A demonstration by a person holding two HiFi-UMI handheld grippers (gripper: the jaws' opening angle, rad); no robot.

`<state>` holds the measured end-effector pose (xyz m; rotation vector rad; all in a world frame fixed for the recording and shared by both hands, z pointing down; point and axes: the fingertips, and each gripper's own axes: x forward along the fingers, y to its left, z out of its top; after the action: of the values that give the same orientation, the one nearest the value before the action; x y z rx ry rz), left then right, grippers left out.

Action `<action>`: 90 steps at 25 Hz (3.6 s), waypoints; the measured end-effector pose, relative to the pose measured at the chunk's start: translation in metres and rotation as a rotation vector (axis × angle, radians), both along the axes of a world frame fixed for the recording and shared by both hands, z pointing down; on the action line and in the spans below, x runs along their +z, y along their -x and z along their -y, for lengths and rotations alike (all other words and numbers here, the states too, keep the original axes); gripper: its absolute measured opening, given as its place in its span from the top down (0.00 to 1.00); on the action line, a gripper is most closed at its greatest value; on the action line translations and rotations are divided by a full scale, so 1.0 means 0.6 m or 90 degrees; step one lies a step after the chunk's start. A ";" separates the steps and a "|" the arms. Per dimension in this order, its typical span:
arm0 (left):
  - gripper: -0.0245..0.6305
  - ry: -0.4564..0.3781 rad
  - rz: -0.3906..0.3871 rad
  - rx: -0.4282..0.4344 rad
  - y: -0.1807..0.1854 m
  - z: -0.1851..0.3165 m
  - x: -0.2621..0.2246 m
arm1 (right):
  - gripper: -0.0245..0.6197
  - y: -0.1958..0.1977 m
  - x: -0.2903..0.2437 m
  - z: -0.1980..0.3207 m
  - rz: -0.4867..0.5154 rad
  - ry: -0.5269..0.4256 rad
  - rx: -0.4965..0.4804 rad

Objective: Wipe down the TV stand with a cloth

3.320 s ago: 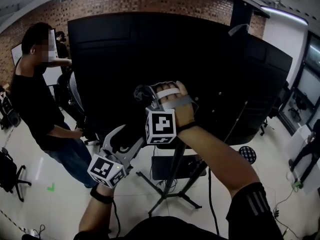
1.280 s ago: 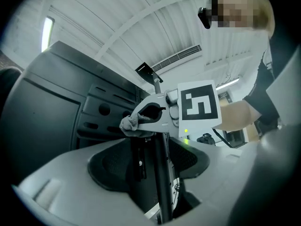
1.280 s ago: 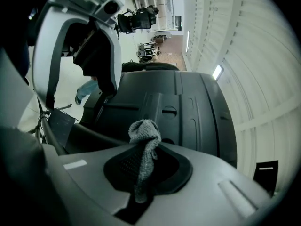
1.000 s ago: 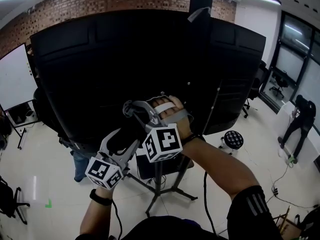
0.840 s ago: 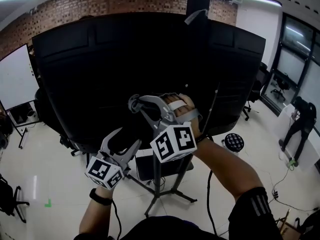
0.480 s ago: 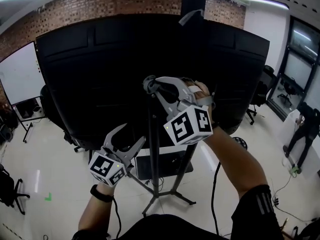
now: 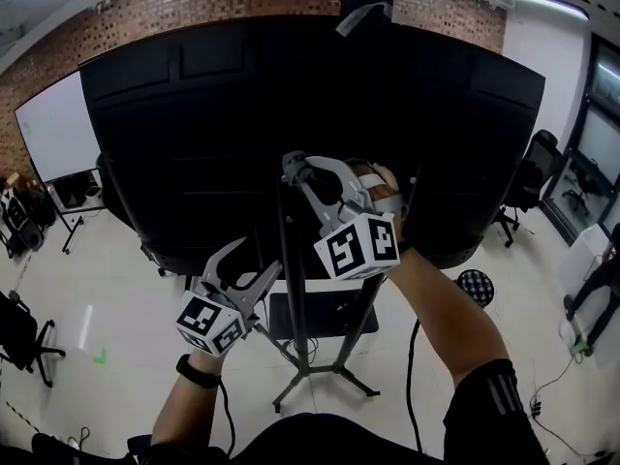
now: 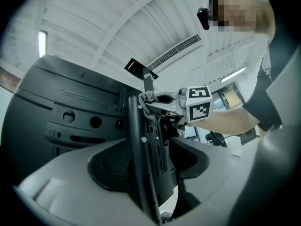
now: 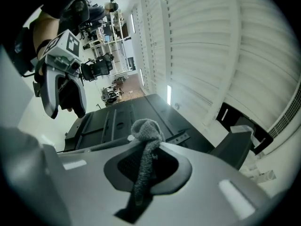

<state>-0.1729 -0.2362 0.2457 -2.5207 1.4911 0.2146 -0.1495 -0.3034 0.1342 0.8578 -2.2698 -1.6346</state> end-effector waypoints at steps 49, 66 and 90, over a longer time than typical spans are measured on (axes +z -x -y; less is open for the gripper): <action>0.55 0.211 -0.039 0.003 0.041 0.002 0.362 | 0.93 0.054 0.539 -0.036 -0.328 -0.008 0.031; 0.52 0.345 -0.023 0.068 0.001 0.017 0.643 | 0.93 0.042 0.836 -0.037 -0.386 0.107 0.036; 0.49 0.497 -0.031 0.090 -0.001 0.043 1.034 | 0.93 0.037 1.267 -0.036 -0.476 0.233 0.036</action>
<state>-0.1722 -0.2622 0.8661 -3.2287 1.6427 -0.3678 -0.1716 -0.2817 0.8945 0.1656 -1.8752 -1.1741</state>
